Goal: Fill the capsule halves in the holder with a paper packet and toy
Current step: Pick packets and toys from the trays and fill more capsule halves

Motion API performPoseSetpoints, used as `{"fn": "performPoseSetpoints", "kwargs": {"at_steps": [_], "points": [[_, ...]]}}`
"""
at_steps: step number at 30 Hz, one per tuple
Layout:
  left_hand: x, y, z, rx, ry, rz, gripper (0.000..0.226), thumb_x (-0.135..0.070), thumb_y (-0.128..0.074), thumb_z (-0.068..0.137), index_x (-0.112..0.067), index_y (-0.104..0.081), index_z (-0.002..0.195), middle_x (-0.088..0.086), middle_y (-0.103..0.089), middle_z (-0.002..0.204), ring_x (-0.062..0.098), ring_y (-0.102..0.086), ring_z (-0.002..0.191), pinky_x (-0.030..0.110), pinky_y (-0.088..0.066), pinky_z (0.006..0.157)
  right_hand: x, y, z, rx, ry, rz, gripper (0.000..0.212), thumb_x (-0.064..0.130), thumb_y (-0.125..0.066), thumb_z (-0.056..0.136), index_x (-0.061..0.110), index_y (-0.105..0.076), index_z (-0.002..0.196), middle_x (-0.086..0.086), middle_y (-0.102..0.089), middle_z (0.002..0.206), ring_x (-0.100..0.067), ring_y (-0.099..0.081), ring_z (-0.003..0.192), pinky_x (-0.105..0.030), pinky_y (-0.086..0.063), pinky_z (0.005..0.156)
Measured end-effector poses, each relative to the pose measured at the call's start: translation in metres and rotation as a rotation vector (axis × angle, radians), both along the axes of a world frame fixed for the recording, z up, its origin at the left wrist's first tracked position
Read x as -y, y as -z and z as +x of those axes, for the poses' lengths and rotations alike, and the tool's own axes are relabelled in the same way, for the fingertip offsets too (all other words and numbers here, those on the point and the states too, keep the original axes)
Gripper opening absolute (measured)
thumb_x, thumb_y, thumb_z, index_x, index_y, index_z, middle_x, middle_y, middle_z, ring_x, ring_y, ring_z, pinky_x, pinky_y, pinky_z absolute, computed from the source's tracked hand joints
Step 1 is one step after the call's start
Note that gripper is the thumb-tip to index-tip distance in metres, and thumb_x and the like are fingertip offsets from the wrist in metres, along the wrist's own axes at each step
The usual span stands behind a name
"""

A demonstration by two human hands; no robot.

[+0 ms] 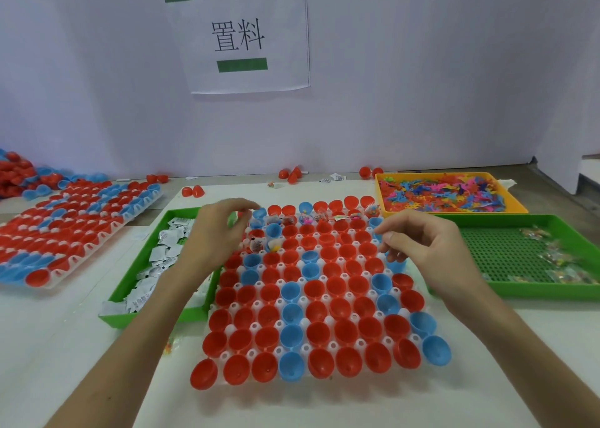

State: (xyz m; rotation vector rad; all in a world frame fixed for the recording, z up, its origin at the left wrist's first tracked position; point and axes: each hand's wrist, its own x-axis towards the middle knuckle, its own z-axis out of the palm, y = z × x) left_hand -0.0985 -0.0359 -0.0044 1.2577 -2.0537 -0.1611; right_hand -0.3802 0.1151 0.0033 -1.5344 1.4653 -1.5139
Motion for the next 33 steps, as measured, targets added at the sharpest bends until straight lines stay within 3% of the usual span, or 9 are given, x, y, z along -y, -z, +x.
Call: {"fn": "performPoseSetpoints", "kwargs": {"at_steps": [4,6,12,18,21,23,26,30,33], "points": [[0.008,0.010,0.037,0.028,-0.306,0.087,0.030,-0.007,-0.059,0.095,-0.013,-0.067,0.124,0.007,-0.066,0.130,0.019,-0.064,0.109,0.037,-0.049,0.099,0.000,-0.001,-0.007,0.008,0.017,-0.017,0.026,-0.005,-0.062,0.091,0.017,-0.073,0.085,-0.002,-0.071,0.071,-0.009,-0.064,0.061,-0.016,-0.052,0.060],[0.008,0.018,0.049,0.171,-0.370,0.248,0.031,-0.015,-0.065,0.094,-0.014,-0.067,0.125,0.009,-0.064,0.133,0.018,-0.067,0.092,0.038,-0.054,0.089,0.000,-0.001,-0.013,0.001,0.045,-0.027,0.025,-0.004,-0.062,0.092,0.017,-0.073,0.086,-0.001,-0.072,0.073,-0.009,-0.065,0.062,-0.016,-0.053,0.061],[0.001,0.025,0.056,0.143,-0.392,0.237,0.006,-0.023,-0.074,0.088,-0.019,-0.077,0.093,0.002,-0.075,0.106,0.015,-0.064,0.084,0.036,-0.056,0.076,0.008,0.001,-0.043,-0.167,0.234,0.022,0.023,0.005,-0.067,0.090,0.026,-0.073,0.084,0.009,-0.072,0.076,-0.008,-0.066,0.070,-0.018,-0.051,0.065],[-0.002,0.027,0.054,0.126,-0.395,0.235,0.033,-0.023,-0.074,0.088,-0.018,-0.069,0.121,-0.001,-0.072,0.092,0.017,-0.064,0.081,0.038,-0.058,0.077,0.009,0.014,-0.096,-0.470,0.401,0.325,0.014,0.017,-0.073,0.089,0.026,-0.070,0.100,0.001,-0.070,0.100,-0.014,-0.061,0.085,-0.026,-0.041,0.065],[-0.003,0.028,0.056,0.081,-0.396,0.197,0.036,-0.015,-0.075,0.088,-0.016,-0.069,0.123,-0.004,-0.067,0.084,0.015,-0.063,0.077,0.036,-0.057,0.077,0.007,0.021,-0.115,-0.589,0.377,0.569,0.030,0.023,-0.079,0.084,0.020,-0.068,0.112,-0.008,-0.066,0.110,-0.024,-0.060,0.091,-0.033,-0.045,0.072],[-0.004,0.027,0.055,0.007,-0.402,0.160,0.033,-0.012,-0.073,0.088,-0.015,-0.071,0.121,-0.004,-0.067,0.085,0.013,-0.062,0.076,0.036,-0.055,0.078,0.006,0.020,-0.119,-0.624,0.348,0.646,0.034,0.023,-0.084,0.079,0.021,-0.068,0.109,-0.006,-0.066,0.106,-0.024,-0.061,0.091,-0.034,-0.046,0.076],[-0.010,0.017,0.051,-0.160,-0.397,0.065,0.026,-0.013,-0.072,0.090,-0.013,-0.073,0.117,0.002,-0.073,0.093,0.015,-0.064,0.077,0.038,-0.055,0.083,0.005,0.018,-0.117,-0.655,0.316,0.668,0.027,0.017,-0.086,0.077,0.026,-0.071,0.097,0.002,-0.066,0.089,-0.015,-0.062,0.078,-0.028,-0.043,0.063],[-0.028,-0.006,0.036,-0.455,-0.332,-0.031,0.022,-0.012,-0.070,0.092,-0.018,-0.073,0.113,0.001,-0.073,0.098,0.012,-0.064,0.069,0.029,-0.055,0.067,0.006,0.017,-0.113,-0.625,0.287,0.632,0.025,0.008,-0.083,0.079,0.029,-0.071,0.087,0.002,-0.070,0.078,-0.016,-0.065,0.066,-0.027,-0.043,0.058],[-0.052,-0.018,0.019,-0.768,-0.252,-0.038,0.020,-0.014,-0.069,0.092,-0.030,-0.072,0.104,-0.007,-0.073,0.094,0.010,-0.069,0.068,0.018,-0.055,0.061,0.005,0.015,-0.110,-0.627,0.273,0.577,0.016,0.020,-0.080,0.084,0.033,-0.071,0.087,0.004,-0.069,0.085,-0.016,-0.067,0.070,-0.029,-0.046,0.060]]}}
